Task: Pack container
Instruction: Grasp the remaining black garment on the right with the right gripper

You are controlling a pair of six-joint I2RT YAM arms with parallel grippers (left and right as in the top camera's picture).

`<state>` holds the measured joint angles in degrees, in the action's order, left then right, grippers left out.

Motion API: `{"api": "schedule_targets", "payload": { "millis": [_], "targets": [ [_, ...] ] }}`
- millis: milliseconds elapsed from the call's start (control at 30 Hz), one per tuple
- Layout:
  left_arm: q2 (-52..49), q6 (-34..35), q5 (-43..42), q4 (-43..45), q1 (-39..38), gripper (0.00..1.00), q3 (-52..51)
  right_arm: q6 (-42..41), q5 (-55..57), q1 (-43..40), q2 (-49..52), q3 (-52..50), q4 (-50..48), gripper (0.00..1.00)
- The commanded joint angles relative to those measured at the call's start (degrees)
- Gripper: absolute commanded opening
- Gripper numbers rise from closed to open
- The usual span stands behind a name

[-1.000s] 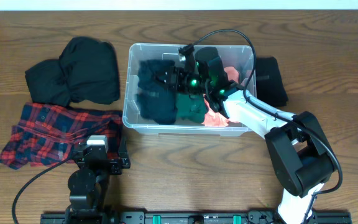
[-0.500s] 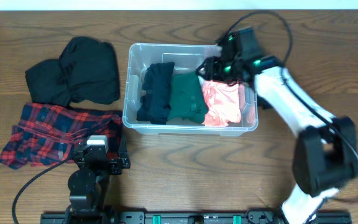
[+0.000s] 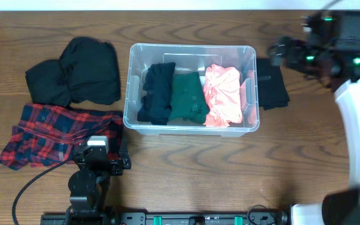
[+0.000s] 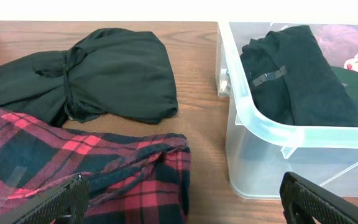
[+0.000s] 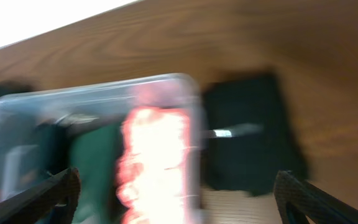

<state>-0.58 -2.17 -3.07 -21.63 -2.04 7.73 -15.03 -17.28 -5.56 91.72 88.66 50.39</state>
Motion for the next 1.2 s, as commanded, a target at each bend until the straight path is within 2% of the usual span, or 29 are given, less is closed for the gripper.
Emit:
{"api": "schedule_targets", "payload": {
  "millis": [0,267,633,700,900,1000,1167],
  "targets": [
    [0.3,-0.2,-0.6,-0.2,-0.1,0.98,-1.2,5.0,-4.8,-5.7,5.8,-1.2,0.5,0.99],
    [0.3,-0.2,-0.6,-0.2,-0.1,0.98,-1.2,9.7,-8.9,-9.5,22.9,-1.2,-3.4,0.96],
    [0.3,-0.2,-0.6,-0.2,-0.1,0.98,-1.2,9.9,-15.5,-6.6,34.5,-1.2,-11.6,0.86],
    [0.3,-0.2,-0.6,-0.2,-0.1,0.98,-1.2,10.2,-17.6,-5.4,35.6,-1.2,-12.3,0.78],
    [0.3,-0.2,-0.6,-0.2,-0.1,0.98,-1.2,10.0,-15.5,-3.1,35.2,-1.2,-11.1,0.25],
    [0.3,-0.2,-0.6,-0.2,-0.1,0.98,-1.2,8.1,-15.5,-3.7,32.8,-1.0,-8.9,0.14],
    [0.3,-0.2,-0.6,-0.2,-0.1,0.98,-1.2,7.8,-14.6,-4.7,22.1,-1.0,-2.8,0.06]
  ]
}}
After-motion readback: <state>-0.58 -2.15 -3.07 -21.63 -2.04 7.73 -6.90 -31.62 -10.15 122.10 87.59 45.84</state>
